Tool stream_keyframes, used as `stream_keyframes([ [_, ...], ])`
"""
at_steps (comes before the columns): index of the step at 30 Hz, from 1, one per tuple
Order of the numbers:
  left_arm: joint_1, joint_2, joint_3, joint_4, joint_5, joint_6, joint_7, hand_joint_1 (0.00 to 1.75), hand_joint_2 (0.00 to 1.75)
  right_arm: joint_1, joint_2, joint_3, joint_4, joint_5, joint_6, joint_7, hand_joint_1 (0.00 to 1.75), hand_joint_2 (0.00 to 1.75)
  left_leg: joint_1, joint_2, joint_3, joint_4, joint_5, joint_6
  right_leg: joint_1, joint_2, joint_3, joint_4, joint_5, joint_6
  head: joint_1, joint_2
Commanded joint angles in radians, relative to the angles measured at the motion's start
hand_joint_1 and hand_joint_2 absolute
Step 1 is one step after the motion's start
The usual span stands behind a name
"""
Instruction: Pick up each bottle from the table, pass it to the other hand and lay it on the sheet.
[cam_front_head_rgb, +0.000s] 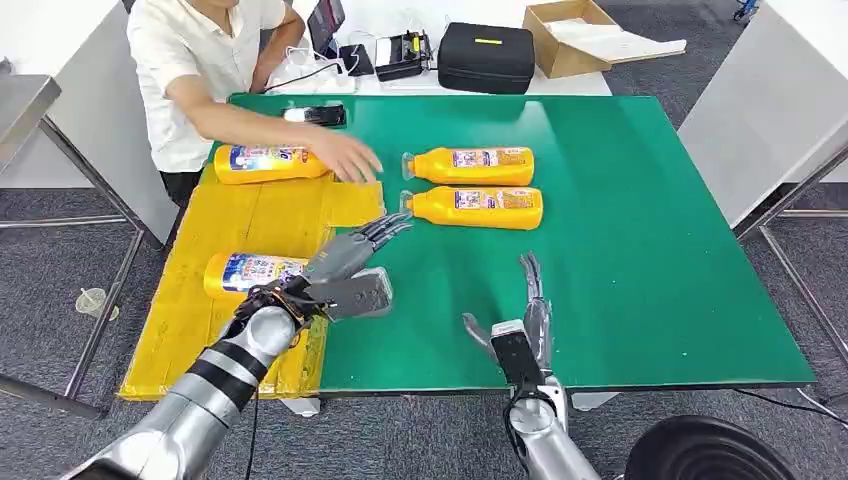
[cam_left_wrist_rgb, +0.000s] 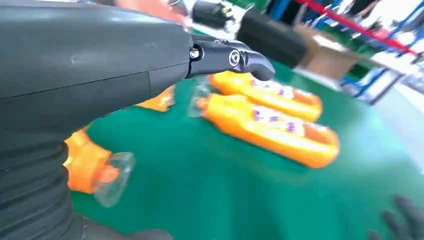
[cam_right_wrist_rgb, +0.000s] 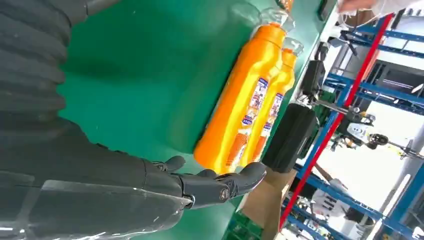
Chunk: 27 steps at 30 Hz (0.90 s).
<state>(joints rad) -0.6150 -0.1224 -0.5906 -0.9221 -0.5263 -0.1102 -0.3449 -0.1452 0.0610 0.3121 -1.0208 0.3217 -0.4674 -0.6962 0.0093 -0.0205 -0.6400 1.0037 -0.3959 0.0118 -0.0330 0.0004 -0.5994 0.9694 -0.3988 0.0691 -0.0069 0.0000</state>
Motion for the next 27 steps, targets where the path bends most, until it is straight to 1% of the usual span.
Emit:
stream_keyframes([
  [1, 0.092, 0.058, -0.122, -0.169, 0.126, 0.014, 0.005, 0.0, 1.75, -0.164, -0.074, -0.021, 0.277, 0.249, 0.035, 0.088, 0.0, 1.75, 0.0, 0.005, 0.006, -0.001, -0.002, 0.0, 0.001, 0.004, 0.005, -0.002, 0.0, -0.003, 0.0, 0.0],
  [2, 0.092, 0.058, -0.122, -0.169, 0.126, 0.014, 0.005, 0.0, 1.75, -0.164, -0.074, -0.021, 0.277, 0.249, 0.035, 0.088, 0.0, 1.75, 0.0, 0.004, 0.005, 0.0, -0.002, 0.0, 0.001, 0.003, 0.004, -0.001, 0.0, -0.003, 0.0, 0.0],
  [3, 0.09, 0.059, -0.122, -0.168, 0.126, 0.015, 0.005, 0.0, 1.75, -0.164, -0.072, -0.022, 0.276, 0.25, 0.034, 0.088, 0.0, 1.75, 0.001, 0.007, 0.009, 0.001, -0.005, 0.0, 0.002, 0.004, 0.009, -0.001, -0.002, -0.006, 0.0, 0.0],
  [4, 0.088, 0.06, -0.121, -0.167, 0.127, 0.015, 0.005, 0.0, 1.75, -0.161, -0.069, -0.022, 0.276, 0.252, 0.032, 0.087, 0.0, 1.75, 0.0, 0.002, 0.004, 0.0, -0.001, 0.0, 0.001, 0.001, 0.004, -0.001, -0.001, -0.003, 0.0, 0.0],
  [7, 0.086, 0.06, -0.12, -0.167, 0.127, 0.015, 0.005, 0.0, 1.75, -0.159, -0.066, -0.022, 0.274, 0.254, 0.029, 0.087, 0.0, 1.75, 0.001, 0.004, 0.007, 0.001, -0.004, 0.0, 0.002, 0.002, 0.007, -0.001, -0.002, -0.006, 0.0, 0.0],
  [8, 0.086, 0.06, -0.12, -0.167, 0.127, 0.015, 0.005, 0.0, 1.75, -0.159, -0.066, -0.022, 0.274, 0.254, 0.029, 0.087, 0.0, 1.75, 0.0, 0.003, 0.004, 0.0, -0.002, 0.0, 0.001, 0.002, 0.004, -0.001, -0.001, -0.003, 0.0, 0.0],
  [9, 0.086, 0.06, -0.12, -0.167, 0.127, 0.015, 0.005, 0.0, 1.75, -0.159, -0.066, -0.022, 0.274, 0.254, 0.029, 0.087, 0.0, 1.75, 0.0, 0.003, 0.005, 0.0, -0.002, 0.0, 0.001, 0.002, 0.004, 0.0, -0.001, -0.004, 0.0, 0.0],
  [10, 0.094, 0.049, -0.1, -0.164, 0.155, 0.012, -0.001, 0.0, 1.75, -0.158, -0.069, -0.017, 0.268, 0.286, -0.014, 0.087, 0.0, 1.75, 0.001, 0.004, 0.007, 0.001, -0.004, 0.0, 0.002, 0.001, 0.007, 0.0, -0.002, -0.005, 0.0, 0.0],
  [11, 0.124, 0.022, -0.064, -0.159, 0.219, 0.004, -0.006, 0.0, 1.75, -0.196, -0.091, -0.001, 0.307, 0.372, -0.07, 0.146, 0.0, 1.75, 0.0, 0.002, 0.004, 0.0, -0.002, 0.0, 0.001, 0.001, 0.004, -0.001, -0.001, -0.003, 0.0, 0.0],
  [12, 0.144, 0.005, -0.043, -0.154, 0.264, -0.008, -0.002, 0.0, 1.75, -0.239, -0.114, 0.017, 0.351, 0.444, -0.081, 0.212, 0.0, 1.75, 0.0, 0.003, 0.005, 0.0, -0.002, 0.0, 0.001, 0.001, 0.004, -0.001, -0.001, -0.003, 0.0, 0.0],
  [14, 0.169, -0.016, -0.029, -0.146, 0.306, -0.003, 0.009, 0.0, 1.75, -0.305, -0.145, 0.01, 0.395, 0.487, -0.055, 0.255, 0.0, 1.75, 0.0, 0.006, 0.007, 0.001, -0.004, 0.001, 0.001, 0.004, 0.006, -0.001, -0.002, -0.004, 0.0, 0.0],
  [15, 0.175, -0.022, -0.026, -0.142, 0.321, 0.008, 0.014, 0.0, 1.75, -0.331, -0.158, 0.015, 0.422, 0.521, -0.033, 0.282, 0.0, 1.75, -0.001, 0.005, 0.004, 0.0, -0.002, 0.001, 0.0, 0.003, 0.003, -0.001, 0.0, -0.002, 0.0, 0.0],
  [16, 0.178, -0.025, -0.027, -0.14, 0.332, 0.015, 0.018, 0.0, 1.75, -0.354, -0.173, 0.027, 0.443, 0.568, -0.022, 0.309, 0.0, 1.75, -0.001, 0.007, 0.007, 0.001, -0.004, 0.001, 0.001, 0.004, 0.006, -0.001, -0.001, -0.003, 0.0, 0.0],
  [17, 0.182, -0.03, -0.023, -0.139, 0.344, 0.027, 0.024, 0.0, 1.75, -0.372, -0.182, 0.035, 0.461, 0.608, -0.016, 0.335, 0.0, 1.75, -0.001, 0.005, 0.003, 0.001, -0.002, 0.001, -0.001, 0.004, 0.002, 0.0, 0.0, -0.002, 0.0, 0.0],
  [18, 0.191, -0.04, -0.013, -0.142, 0.361, 0.043, 0.036, 0.0, 1.75, -0.397, -0.199, 0.05, 0.487, 0.652, 0.025, 0.374, 0.0, 1.75, -0.001, 0.005, 0.004, 0.002, -0.002, 0.001, 0.0, 0.003, 0.003, 0.0, 0.0, -0.003, 0.0, 0.0],
  [19, 0.198, -0.046, -0.008, -0.147, 0.371, 0.05, 0.037, 0.0, 1.75, -0.411, -0.207, 0.061, 0.501, 0.676, 0.039, 0.391, 0.0, 1.75, -0.001, 0.002, 0.002, 0.001, -0.001, 0.001, 0.0, 0.001, 0.002, 0.0, 0.0, -0.002, 0.0, 0.0],
  [21, 0.208, -0.047, -0.013, -0.164, 0.373, 0.065, 0.038, 0.0, 1.75, -0.434, -0.21, 0.079, 0.525, 0.711, 0.057, 0.401, 0.0, 1.75, -0.001, 0.002, 0.004, 0.002, -0.002, 0.001, 0.0, 0.0, 0.005, 0.0, -0.001, -0.003, 0.001, 0.0],
  [24, 0.208, -0.045, -0.019, -0.176, 0.354, 0.097, 0.041, 0.0, 1.75, -0.434, -0.194, 0.076, 0.533, 0.715, 0.059, 0.397, 0.0, 1.75, -0.001, 0.004, 0.004, 0.002, -0.003, 0.0, 0.0, 0.002, 0.004, 0.0, -0.001, -0.003, 0.0, 0.0],
  [25, 0.208, -0.044, -0.017, -0.179, 0.352, 0.102, 0.042, 0.0, 1.75, -0.43, -0.188, 0.078, 0.533, 0.718, 0.056, 0.403, 0.0, 1.75, -0.001, 0.003, 0.004, 0.001, -0.002, 0.0, 0.0, 0.001, 0.004, 0.0, -0.001, -0.003, 0.0, 0.0],
  [27, 0.206, -0.044, -0.015, -0.181, 0.345, 0.116, 0.042, 0.0, 1.75, -0.433, -0.184, 0.086, 0.543, 0.733, 0.064, 0.425, 0.0, 1.75, 0.0, 0.005, 0.007, 0.002, -0.005, 0.0, 0.002, 0.002, 0.007, 0.0, -0.002, -0.005, 0.0, 0.0],
])
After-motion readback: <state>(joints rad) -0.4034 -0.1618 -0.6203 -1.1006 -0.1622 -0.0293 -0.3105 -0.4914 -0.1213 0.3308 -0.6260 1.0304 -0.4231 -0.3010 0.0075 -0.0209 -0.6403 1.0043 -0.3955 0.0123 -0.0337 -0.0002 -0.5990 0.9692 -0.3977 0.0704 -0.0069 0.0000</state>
